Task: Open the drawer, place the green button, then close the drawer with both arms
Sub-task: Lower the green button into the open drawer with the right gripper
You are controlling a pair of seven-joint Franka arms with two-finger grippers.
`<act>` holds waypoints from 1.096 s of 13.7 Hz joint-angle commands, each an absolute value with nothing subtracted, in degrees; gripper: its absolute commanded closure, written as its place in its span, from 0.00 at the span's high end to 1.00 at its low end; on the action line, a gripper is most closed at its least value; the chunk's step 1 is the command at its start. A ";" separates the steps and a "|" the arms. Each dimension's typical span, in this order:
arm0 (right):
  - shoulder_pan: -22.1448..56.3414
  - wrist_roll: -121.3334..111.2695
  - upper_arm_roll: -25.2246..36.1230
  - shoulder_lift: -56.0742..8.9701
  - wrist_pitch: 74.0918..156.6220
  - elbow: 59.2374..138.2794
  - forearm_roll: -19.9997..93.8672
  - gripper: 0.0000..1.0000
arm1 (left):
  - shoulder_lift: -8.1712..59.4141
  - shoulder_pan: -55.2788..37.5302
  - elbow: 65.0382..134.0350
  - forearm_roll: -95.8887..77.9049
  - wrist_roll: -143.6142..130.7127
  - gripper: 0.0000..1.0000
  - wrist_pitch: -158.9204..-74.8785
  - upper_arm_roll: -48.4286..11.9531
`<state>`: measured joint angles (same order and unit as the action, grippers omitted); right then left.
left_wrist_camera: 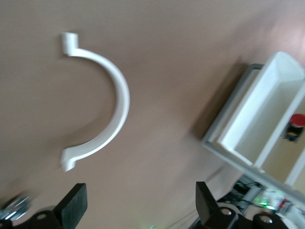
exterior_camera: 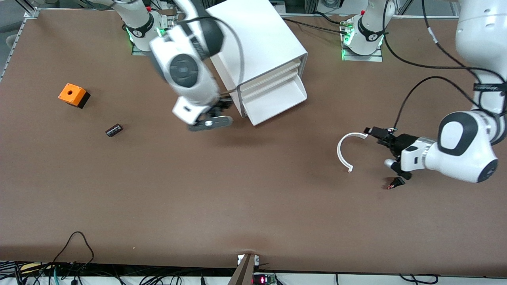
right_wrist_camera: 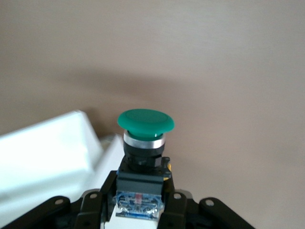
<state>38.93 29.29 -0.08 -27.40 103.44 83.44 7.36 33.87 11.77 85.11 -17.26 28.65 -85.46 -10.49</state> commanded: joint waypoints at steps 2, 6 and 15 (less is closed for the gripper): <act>45.08 41.46 0.70 -40.85 102.21 63.93 7.73 0.00 | 27.61 12.57 83.25 -5.13 27.77 1.00 -85.69 -10.81; 50.79 48.67 0.88 -44.11 106.69 63.63 7.21 0.00 | 23.92 12.57 78.66 3.77 28.48 1.00 -85.17 -11.07; 55.10 62.22 0.79 -46.32 105.12 66.70 7.91 0.00 | 14.94 12.31 79.28 3.96 21.36 1.00 -83.24 -10.81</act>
